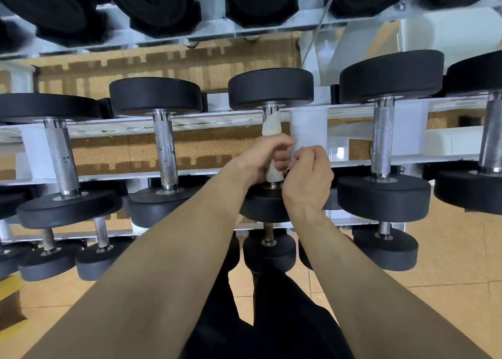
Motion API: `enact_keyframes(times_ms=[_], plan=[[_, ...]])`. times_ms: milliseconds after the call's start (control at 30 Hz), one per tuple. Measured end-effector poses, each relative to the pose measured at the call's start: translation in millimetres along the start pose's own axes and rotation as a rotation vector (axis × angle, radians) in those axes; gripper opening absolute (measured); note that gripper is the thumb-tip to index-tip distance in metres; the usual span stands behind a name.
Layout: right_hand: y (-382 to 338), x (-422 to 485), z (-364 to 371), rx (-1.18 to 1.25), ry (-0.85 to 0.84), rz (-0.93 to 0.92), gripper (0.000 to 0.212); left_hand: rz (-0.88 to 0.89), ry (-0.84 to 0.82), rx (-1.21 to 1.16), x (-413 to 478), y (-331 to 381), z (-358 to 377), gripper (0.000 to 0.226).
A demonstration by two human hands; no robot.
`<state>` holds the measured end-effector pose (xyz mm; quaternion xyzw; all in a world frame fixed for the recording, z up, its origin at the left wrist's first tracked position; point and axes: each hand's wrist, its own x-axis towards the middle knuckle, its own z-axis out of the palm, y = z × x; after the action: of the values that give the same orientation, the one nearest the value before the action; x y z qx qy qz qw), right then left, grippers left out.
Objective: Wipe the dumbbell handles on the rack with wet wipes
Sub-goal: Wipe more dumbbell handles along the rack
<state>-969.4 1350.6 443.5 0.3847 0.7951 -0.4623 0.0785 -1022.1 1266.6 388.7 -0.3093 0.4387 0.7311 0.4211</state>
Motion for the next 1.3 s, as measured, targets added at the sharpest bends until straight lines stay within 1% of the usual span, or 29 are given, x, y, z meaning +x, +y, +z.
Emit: enact_keyframes(times_ms=[67,100,200,267,333,400,467,500,533,567,600,633,667,767,833,867,900,967,1033,1067,1133,1200,1267,1300], plan=[[0.6,0.5,0.4,0.017,0.001,0.001,0.024,-0.029,-0.187,-0.045,5.7,0.0,-8.1,0.046],[1.5,1.1,-0.2,0.023,0.002,0.000,0.025,-0.021,-0.231,-0.037,9.4,-1.0,-9.5,0.050],[3.5,2.0,-1.3,0.024,-0.007,-0.009,0.023,0.053,-0.265,-0.063,13.2,7.7,-6.1,0.046],[4.2,1.3,-1.6,0.027,-0.008,-0.006,0.024,0.104,-0.226,-0.092,9.8,23.3,0.0,0.046],[3.1,2.2,-1.6,0.044,0.004,-0.010,0.027,0.131,-0.057,-0.052,7.7,35.6,7.5,0.050],[3.6,2.2,-2.8,0.046,0.015,-0.026,0.030,0.164,0.189,0.013,4.7,38.3,18.2,0.041],[3.3,1.9,-4.0,0.050,0.020,-0.040,0.031,0.197,0.437,0.147,5.0,39.2,31.9,0.030],[3.5,1.4,-4.3,0.054,0.021,-0.040,0.032,0.211,0.555,0.252,4.1,37.4,38.9,0.028],[3.6,0.8,-4.7,0.062,0.023,-0.038,0.032,0.224,0.655,0.350,5.8,35.3,42.7,0.025],[2.7,0.5,-4.9,0.073,0.031,-0.036,0.032,0.245,0.755,0.389,6.2,32.9,46.5,0.020],[1.8,-0.1,-5.0,0.082,0.041,-0.034,0.032,0.252,0.833,0.384,4.8,30.7,49.8,0.016],[1.0,-1.0,-4.9,0.086,0.045,-0.032,0.033,0.256,0.889,0.364,4.6,25.9,50.9,0.018],[0.2,-1.7,-4.6,0.085,0.043,-0.032,0.035,0.245,0.895,0.367,5.6,20.0,49.8,0.020],[0.1,-4.2,-2.9,0.081,0.034,-0.027,0.038,0.185,0.772,0.338,9.0,3.9,42.1,0.018],[-0.4,-5.3,-1.7,0.072,0.023,-0.012,0.039,0.158,0.620,0.224,2.7,1.6,32.8,0.016],[-0.4,-5.1,-1.1,0.065,0.022,-0.008,0.041,0.149,0.520,0.177,-1.8,2.2,27.5,0.008],[-0.2,-4.9,-0.7,0.059,0.023,-0.009,0.042,0.141,0.403,0.159,-1.2,1.4,19.7,0.016],[0.0,-4.0,0.2,0.054,0.016,-0.014,0.043,0.054,0.170,0.089,-1.5,4.3,6.6,0.036],[1.9,-3.5,1.4,0.049,0.021,-0.012,0.041,-0.014,-0.078,-0.001,5.2,6.6,-5.8,0.045],[2.9,-3.3,1.4,0.047,0.025,-0.014,0.039,-0.023,-0.204,-0.043,9.8,6.8,-9.4,0.045],[4.3,-2.3,1.6,0.046,0.025,-0.030,0.037,0.007,-0.348,-0.093,15.3,7.4,-10.3,0.040],[6.7,-0.9,0.9,0.055,0.038,-0.044,0.037,0.034,-0.383,-0.127,19.0,9.7,-8.8,0.039],[6.8,-1.8,-0.2,0.056,0.035,-0.052,0.038,0.071,-0.274,-0.118,14.9,19.7,-3.9,0.041],[6.8,-2.2,-0.4,0.054,0.032,-0.052,0.038,0.070,-0.158,-0.114,11.4,26.5,0.5,0.044]])
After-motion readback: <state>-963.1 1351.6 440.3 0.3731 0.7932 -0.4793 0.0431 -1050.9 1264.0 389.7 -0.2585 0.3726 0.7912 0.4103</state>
